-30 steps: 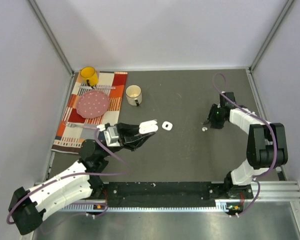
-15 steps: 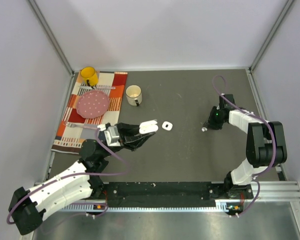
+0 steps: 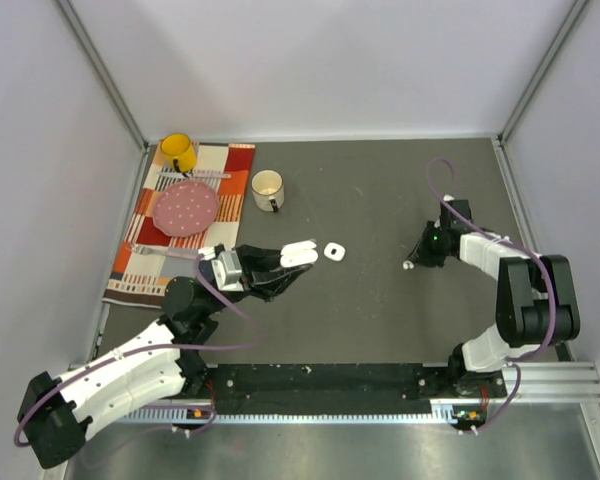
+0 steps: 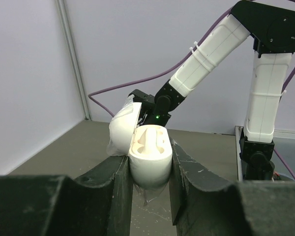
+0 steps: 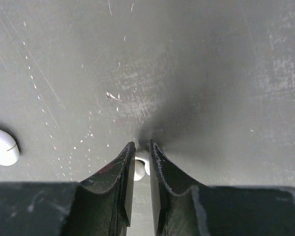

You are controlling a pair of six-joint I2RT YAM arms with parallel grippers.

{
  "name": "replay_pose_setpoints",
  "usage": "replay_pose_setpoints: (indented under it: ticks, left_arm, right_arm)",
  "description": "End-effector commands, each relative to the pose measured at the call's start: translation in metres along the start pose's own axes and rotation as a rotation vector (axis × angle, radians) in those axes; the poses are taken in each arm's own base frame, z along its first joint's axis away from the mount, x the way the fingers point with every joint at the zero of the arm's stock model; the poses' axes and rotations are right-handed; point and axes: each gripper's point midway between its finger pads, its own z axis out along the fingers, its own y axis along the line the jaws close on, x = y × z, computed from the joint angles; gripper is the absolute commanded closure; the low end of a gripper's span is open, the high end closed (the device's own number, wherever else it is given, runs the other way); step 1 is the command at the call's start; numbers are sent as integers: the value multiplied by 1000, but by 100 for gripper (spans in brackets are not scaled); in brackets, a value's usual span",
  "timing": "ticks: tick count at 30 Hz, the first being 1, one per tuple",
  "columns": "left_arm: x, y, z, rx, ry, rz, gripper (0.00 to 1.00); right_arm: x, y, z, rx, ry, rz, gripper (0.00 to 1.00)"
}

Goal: Insert the wireless bluetooth earbuds into the charging case
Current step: Move the right earbud to the center of the board.

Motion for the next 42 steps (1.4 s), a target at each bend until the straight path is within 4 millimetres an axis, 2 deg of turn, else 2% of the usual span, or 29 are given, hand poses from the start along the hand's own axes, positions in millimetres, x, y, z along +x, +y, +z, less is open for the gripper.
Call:
replay_pose_setpoints:
  ticks: [1, 4, 5, 7, 8, 11, 19, 25, 30, 32, 35, 40, 42]
  left_arm:
    - [-8, -1, 1, -2, -31, 2, 100]
    - [-7, 0, 1, -4, -25, -1, 100]
    - [-7, 0, 1, -6, -25, -1, 100]
    - [-7, 1, 2, -8, -26, -2, 100]
    - [-6, 0, 2, -6, -24, -5, 100]
    - [-6, 1, 3, -6, -23, -10, 100]
    - [-3, 2, 7, -8, -19, -27, 100]
    - [0, 1, 11, 8, -9, -51, 100]
    - [-1, 2, 11, 0, -13, -50, 100]
    - [-2, 2, 10, 1, -15, -49, 100]
    - [-2, 2, 9, -4, -14, -49, 100]
    - [-3, 3, 8, -12, -15, -44, 100]
    - [-2, 3, 8, -13, -14, -45, 100]
  right_arm:
    - [19, -7, -6, -2, 31, 52, 82]
    - [27, -8, -10, -15, 18, 95, 82]
    - [34, -11, -10, -14, 26, 111, 81]
    - [34, -8, -16, -32, 1, 137, 80]
    - [41, -10, -16, -33, 9, 147, 79]
    - [46, -11, -22, -47, -8, 163, 74]
    - [55, -3, -37, -116, -26, 147, 73]
    - [63, -5, -39, -113, -18, 184, 73]
    - [73, -14, -35, -82, -22, 288, 72]
    - [77, -17, -33, -74, -25, 347, 68]
    - [79, -14, -34, -95, -35, 399, 68]
    - [57, -4, -54, -148, -145, 318, 65]
    - [51, -16, -65, -60, -181, 301, 64]
